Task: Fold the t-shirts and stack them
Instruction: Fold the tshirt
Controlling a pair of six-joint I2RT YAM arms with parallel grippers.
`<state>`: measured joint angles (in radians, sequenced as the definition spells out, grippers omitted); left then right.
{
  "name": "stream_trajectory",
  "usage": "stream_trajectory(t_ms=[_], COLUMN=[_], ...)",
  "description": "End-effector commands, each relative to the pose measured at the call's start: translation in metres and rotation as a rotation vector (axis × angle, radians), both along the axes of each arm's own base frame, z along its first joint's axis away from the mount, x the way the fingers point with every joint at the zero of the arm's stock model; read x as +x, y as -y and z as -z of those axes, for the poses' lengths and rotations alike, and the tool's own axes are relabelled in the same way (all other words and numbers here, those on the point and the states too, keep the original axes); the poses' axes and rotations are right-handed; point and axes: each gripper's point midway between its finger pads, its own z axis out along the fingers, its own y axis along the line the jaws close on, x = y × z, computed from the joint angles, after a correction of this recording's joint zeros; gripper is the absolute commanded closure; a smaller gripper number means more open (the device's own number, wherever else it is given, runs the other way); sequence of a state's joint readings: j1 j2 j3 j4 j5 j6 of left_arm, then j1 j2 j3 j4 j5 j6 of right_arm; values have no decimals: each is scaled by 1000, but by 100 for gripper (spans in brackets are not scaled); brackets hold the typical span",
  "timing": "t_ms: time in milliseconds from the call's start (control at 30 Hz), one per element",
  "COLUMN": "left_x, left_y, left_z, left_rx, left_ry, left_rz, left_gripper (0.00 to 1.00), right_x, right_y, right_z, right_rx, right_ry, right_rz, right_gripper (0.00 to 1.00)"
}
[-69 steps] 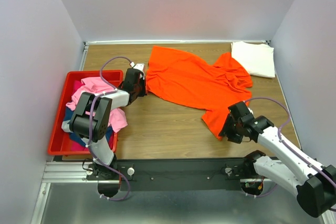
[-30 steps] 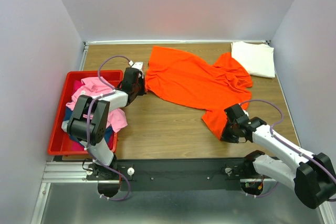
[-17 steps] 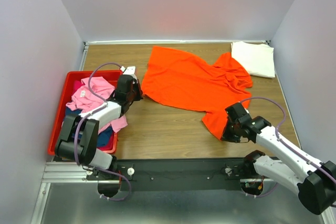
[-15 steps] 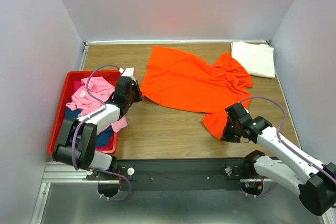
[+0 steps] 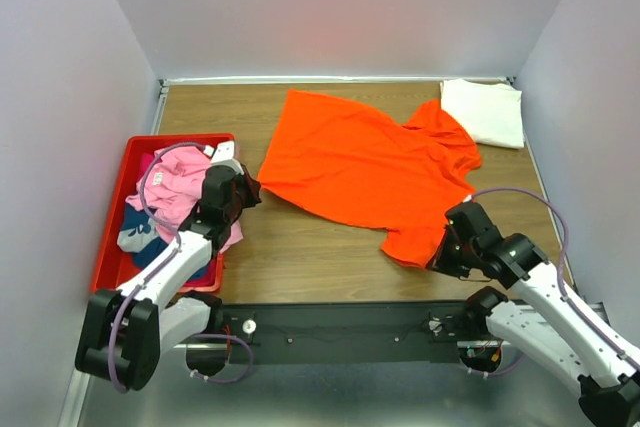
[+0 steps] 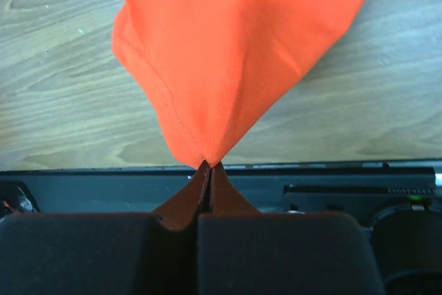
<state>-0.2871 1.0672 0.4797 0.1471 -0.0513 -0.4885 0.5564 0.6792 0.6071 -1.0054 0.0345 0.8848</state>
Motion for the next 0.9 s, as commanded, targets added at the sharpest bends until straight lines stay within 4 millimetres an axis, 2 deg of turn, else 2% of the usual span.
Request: stream_trajectory(t_ms=[0, 367, 433, 633, 733, 867], left_x=[-12, -21, -21, -23, -22, -15], left_y=[-12, -19, -21, -26, -29, -25], left_z=[-2, -22, -25, -31, -34, -34], left_rx=[-24, -64, -67, -69, -70, -58], left_ry=[6, 59, 69, 88, 98, 95], left_rz=[-64, -108, -120, -149, -163, -145], left_gripper=[100, 100, 100, 100, 100, 100], right_x=[-15, -15, -17, -20, -15, -7], right_y=[4, 3, -3, -2, -4, -10], right_z=[-11, -55, -57, -61, -65, -59], right_rx=[6, 63, 96, 110, 119, 116], right_ry=[-32, 46, 40, 53, 77, 84], right_rz=[1, -4, -18, -13, -16, -31], right_gripper=[100, 100, 100, 100, 100, 99])
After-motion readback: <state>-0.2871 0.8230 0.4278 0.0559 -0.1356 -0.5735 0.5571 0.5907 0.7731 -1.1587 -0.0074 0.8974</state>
